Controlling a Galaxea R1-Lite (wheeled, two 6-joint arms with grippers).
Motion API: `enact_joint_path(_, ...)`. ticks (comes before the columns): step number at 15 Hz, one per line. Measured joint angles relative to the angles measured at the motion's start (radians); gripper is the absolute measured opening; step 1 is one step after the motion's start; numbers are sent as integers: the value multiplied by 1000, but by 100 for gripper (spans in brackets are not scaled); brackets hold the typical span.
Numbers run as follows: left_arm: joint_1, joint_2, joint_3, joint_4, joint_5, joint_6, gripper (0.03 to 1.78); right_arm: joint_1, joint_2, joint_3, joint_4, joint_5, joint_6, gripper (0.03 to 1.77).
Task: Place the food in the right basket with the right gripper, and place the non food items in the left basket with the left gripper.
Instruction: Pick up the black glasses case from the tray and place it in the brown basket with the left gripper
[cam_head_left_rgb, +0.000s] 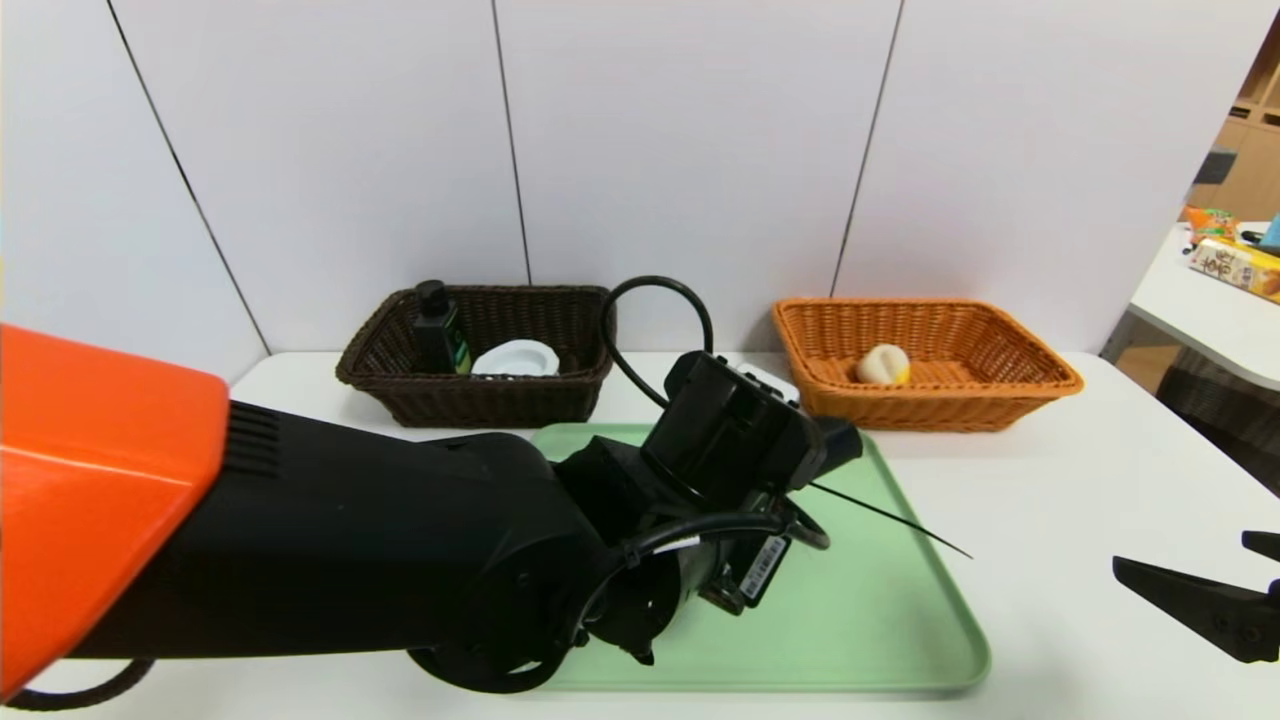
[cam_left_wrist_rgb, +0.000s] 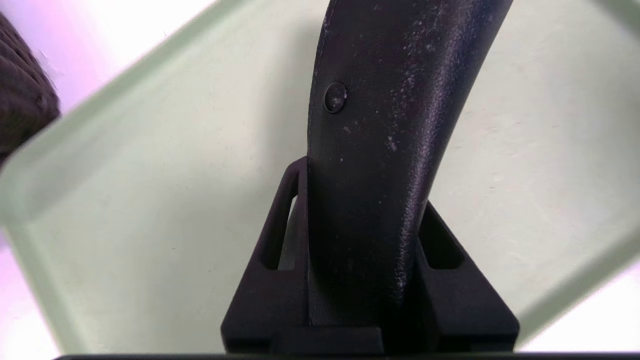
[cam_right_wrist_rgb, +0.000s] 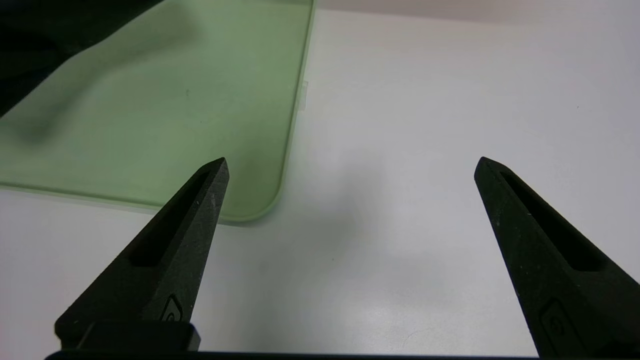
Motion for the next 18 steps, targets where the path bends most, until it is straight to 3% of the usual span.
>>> enact_joint_path(3, -15, -86, -3, -1, 23, 103, 51, 0, -9, 12, 1, 2, -1, 170)
enact_joint_path(8, -5, -256, -29, 9, 10, 371, 49, 1, -35, 30, 2, 2, -5, 170)
enact_joint_path(12, 88, -358, -22, 69, -70, 594, 48, 1, -43, 33, 1, 3, -5, 170)
enact_joint_path(15, 190, -401, -27, 143, -143, 694, 48, 6, -45, 36, 0, 3, -5, 170)
enact_joint_path(18, 253, -425, -34, 160, -175, 808, 48, 8, -44, 38, 0, 4, -5, 170)
